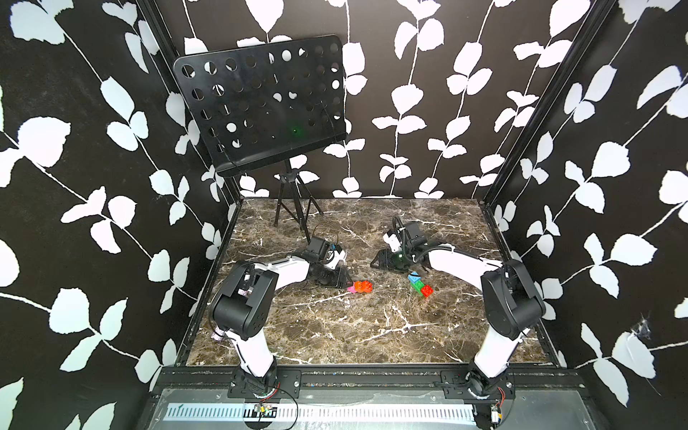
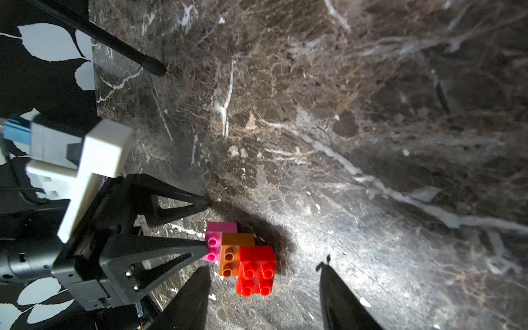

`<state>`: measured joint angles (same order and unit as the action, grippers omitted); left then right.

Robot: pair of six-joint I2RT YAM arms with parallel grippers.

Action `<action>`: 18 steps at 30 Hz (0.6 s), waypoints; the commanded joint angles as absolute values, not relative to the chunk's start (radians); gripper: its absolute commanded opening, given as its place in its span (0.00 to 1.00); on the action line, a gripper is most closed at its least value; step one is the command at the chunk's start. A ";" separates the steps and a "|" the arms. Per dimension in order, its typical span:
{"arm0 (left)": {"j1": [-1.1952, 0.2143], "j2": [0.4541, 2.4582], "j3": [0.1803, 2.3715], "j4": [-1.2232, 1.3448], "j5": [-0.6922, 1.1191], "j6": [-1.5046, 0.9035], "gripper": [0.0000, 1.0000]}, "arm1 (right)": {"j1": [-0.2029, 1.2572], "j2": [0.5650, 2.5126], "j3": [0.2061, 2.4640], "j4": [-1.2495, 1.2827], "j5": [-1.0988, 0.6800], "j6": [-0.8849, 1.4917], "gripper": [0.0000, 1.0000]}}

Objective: Assemble the letter y with lego
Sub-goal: Adjust the lego brick at the center of the board.

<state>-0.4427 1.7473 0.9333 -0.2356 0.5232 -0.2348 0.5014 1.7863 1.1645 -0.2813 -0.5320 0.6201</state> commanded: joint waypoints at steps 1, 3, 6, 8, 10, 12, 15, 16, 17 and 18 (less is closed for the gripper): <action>-0.440 1.746 0.894 -0.324 0.405 -0.213 0.60 | 0.505 1.767 1.123 -0.246 -0.569 0.680 0.60; -0.440 1.739 0.890 -0.321 0.403 -0.214 0.59 | 0.505 1.756 1.099 -0.223 -0.569 0.699 0.60; -0.440 1.735 0.882 -0.319 0.402 -0.216 0.58 | 0.508 1.749 1.075 -0.182 -0.590 0.733 0.61; -0.439 1.734 0.881 -0.317 0.399 -0.218 0.57 | 0.512 1.743 1.065 -0.168 -0.600 0.756 0.61; -0.439 1.733 0.878 -0.315 0.397 -0.219 0.57 | 0.515 1.734 1.054 -0.158 -0.608 0.771 0.61; -0.439 1.736 0.877 -0.312 0.397 -0.221 0.57 | 0.519 1.719 1.036 -0.127 -0.610 0.795 0.61; -0.439 1.743 0.875 -0.308 0.400 -0.224 0.56 | 0.527 1.710 1.007 -0.058 -0.626 0.844 0.62; -0.439 1.745 0.875 -0.308 0.399 -0.224 0.56 | 0.533 1.710 0.998 -0.030 -0.632 0.865 0.62; -0.439 1.746 0.873 -0.309 0.398 -0.225 0.55 | 0.540 1.710 0.986 0.006 -0.636 0.892 0.62; -0.439 1.746 0.872 -0.308 0.398 -0.228 0.55 | 0.547 1.710 0.977 0.035 -0.641 0.914 0.62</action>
